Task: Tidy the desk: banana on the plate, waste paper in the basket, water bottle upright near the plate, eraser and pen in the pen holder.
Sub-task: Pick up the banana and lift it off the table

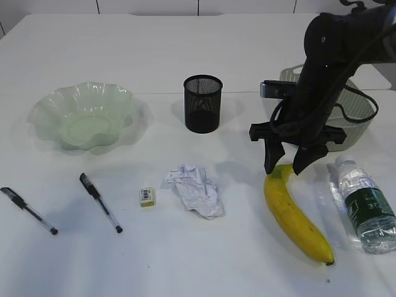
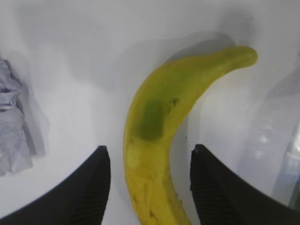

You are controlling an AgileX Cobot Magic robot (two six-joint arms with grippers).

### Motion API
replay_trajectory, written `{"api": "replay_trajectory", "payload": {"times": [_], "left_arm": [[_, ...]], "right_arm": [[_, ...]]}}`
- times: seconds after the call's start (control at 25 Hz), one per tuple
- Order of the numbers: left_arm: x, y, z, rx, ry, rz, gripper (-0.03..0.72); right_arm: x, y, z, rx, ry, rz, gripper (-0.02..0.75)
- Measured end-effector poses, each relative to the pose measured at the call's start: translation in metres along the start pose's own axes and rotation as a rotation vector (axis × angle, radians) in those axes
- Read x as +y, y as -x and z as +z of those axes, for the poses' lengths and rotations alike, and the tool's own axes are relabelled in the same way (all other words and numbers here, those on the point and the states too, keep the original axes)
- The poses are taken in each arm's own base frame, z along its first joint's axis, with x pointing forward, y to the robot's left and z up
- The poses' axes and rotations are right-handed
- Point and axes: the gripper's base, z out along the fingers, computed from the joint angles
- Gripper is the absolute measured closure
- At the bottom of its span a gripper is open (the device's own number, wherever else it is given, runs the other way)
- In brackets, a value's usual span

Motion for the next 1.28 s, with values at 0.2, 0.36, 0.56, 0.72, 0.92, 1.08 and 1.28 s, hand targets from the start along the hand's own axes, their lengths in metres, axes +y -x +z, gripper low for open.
{"api": "replay_trajectory", "payload": {"times": [0.2, 0.36, 0.56, 0.72, 0.92, 1.08, 1.28], "left_arm": [[0.000, 0.000, 0.000, -0.002, -0.002, -0.001, 0.265], [0.000, 0.000, 0.000, -0.002, -0.002, -0.001, 0.265], [0.000, 0.000, 0.000, -0.002, -0.002, -0.001, 0.265], [0.000, 0.000, 0.000, -0.002, -0.002, -0.001, 0.265], [0.001, 0.000, 0.000, -0.002, 0.017, 0.012, 0.265], [0.002, 0.000, 0.000, -0.002, 0.025, 0.018, 0.265], [0.002, 0.000, 0.000, -0.003, 0.027, 0.019, 0.265]], "right_arm": [[0.000, 0.006, 0.007, -0.041, 0.005, 0.029, 0.227], [-0.001, 0.009, 0.015, -0.044, 0.005, 0.056, 0.194], [-0.002, 0.010, 0.030, -0.010, -0.003, 0.118, 0.189], [-0.003, 0.010, 0.033, -0.008, -0.004, 0.146, 0.188], [-0.003, 0.012, 0.035, -0.016, -0.003, 0.183, 0.188], [-0.003, 0.012, 0.037, -0.013, -0.004, 0.200, 0.188], [-0.004, 0.012, 0.047, 0.012, -0.008, 0.220, 0.188]]}}
